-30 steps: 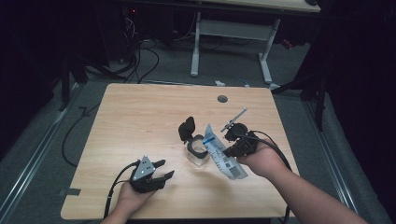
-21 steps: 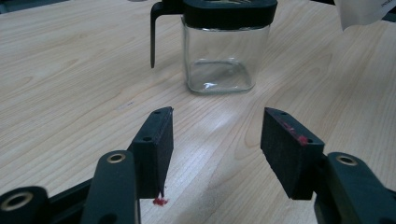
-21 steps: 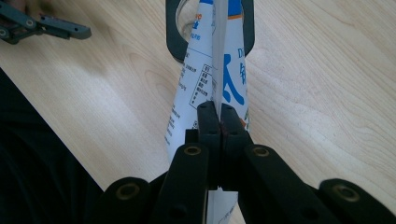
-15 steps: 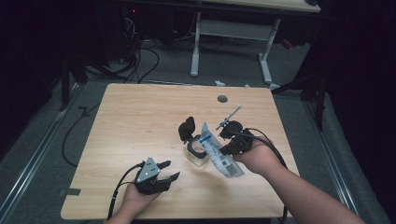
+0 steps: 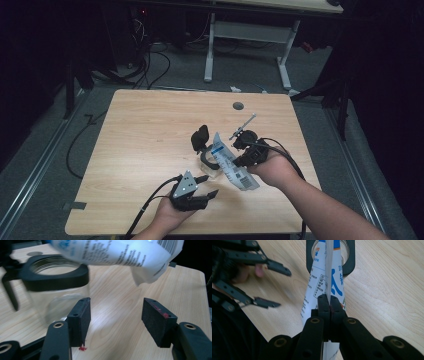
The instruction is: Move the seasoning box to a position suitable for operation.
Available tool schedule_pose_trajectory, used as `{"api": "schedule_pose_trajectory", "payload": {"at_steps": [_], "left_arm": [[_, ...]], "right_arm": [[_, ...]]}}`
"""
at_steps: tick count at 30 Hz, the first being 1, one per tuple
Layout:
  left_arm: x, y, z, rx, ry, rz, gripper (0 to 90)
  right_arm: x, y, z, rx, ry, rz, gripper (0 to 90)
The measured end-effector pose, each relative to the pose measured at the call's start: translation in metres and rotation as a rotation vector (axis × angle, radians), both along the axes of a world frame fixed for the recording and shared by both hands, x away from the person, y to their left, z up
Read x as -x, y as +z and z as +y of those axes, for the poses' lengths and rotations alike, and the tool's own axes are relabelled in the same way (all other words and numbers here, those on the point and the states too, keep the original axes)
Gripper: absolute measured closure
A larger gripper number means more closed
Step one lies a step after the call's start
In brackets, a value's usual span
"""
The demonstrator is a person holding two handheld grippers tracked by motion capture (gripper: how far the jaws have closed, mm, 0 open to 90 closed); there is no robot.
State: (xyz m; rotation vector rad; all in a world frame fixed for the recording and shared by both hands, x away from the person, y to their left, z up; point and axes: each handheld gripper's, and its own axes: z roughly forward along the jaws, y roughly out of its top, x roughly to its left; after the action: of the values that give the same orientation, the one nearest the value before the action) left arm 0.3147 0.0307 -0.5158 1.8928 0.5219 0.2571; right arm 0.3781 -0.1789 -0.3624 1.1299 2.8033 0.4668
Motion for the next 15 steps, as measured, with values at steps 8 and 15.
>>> {"api": "schedule_pose_trajectory", "payload": {"at_steps": [8,15], "left_arm": [[-0.001,0.0,-0.023,-0.006,-0.036,0.001,39.8],[-0.002,0.001,-0.038,0.001,-0.051,0.0,36.3]], "right_arm": [[0.001,0.003,0.003,-0.004,0.006,-0.003,90.0],[0.002,0.005,0.004,-0.008,0.013,-0.011,90.0]]}}
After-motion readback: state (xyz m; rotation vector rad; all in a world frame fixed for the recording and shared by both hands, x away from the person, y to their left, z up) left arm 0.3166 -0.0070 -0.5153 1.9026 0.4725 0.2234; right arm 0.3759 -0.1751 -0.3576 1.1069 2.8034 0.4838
